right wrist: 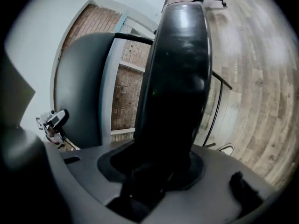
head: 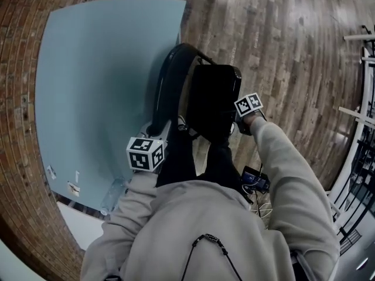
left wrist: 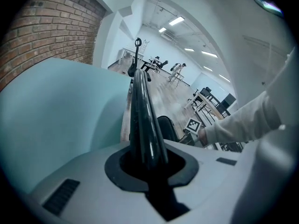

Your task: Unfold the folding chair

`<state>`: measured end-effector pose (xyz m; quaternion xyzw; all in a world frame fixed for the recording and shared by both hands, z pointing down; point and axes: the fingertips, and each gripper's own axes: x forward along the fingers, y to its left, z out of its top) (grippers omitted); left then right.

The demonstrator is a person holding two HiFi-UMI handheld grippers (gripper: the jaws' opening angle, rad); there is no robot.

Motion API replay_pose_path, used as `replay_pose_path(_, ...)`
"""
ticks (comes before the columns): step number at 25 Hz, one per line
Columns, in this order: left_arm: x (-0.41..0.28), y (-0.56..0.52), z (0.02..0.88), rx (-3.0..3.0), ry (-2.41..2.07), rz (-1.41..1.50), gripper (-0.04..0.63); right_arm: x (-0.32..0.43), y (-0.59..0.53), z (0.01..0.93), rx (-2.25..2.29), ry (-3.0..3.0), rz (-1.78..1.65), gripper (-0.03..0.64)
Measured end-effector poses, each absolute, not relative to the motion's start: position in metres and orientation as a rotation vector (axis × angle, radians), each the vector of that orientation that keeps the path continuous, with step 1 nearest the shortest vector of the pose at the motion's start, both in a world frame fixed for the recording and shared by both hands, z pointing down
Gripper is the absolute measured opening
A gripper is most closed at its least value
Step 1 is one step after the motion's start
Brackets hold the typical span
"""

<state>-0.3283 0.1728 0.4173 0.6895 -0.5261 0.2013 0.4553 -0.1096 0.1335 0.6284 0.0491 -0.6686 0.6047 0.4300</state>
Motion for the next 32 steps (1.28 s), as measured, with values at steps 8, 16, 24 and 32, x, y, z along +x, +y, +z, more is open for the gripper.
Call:
replay_pose_path(8, -0.279, 0.179, 0.462, 1.629, -1.217, 0.453, 0.063, 0.023, 0.115, 0.664, -0.063, -1.749, 1.57, 0.163)
replay_pose_path(16, -0.265, 0.178, 0.51, 1.557, -1.175, 0.361, 0.061, 0.112, 0.1, 0.721, -0.282, -1.9, 1.665, 0.163)
replay_pose_path(24, -0.223, 0.173, 0.563, 1.539, -1.075, 0.309, 0.061, 0.207, 0.085, 0.803, -0.504, -1.938, 1.754, 0.164)
replay_pose_path(32, -0.143, 0.161, 0.572, 1.585, -0.963, 0.266, 0.083, 0.278, 0.079, 0.856, -0.678, -2.01, 1.879, 0.164)
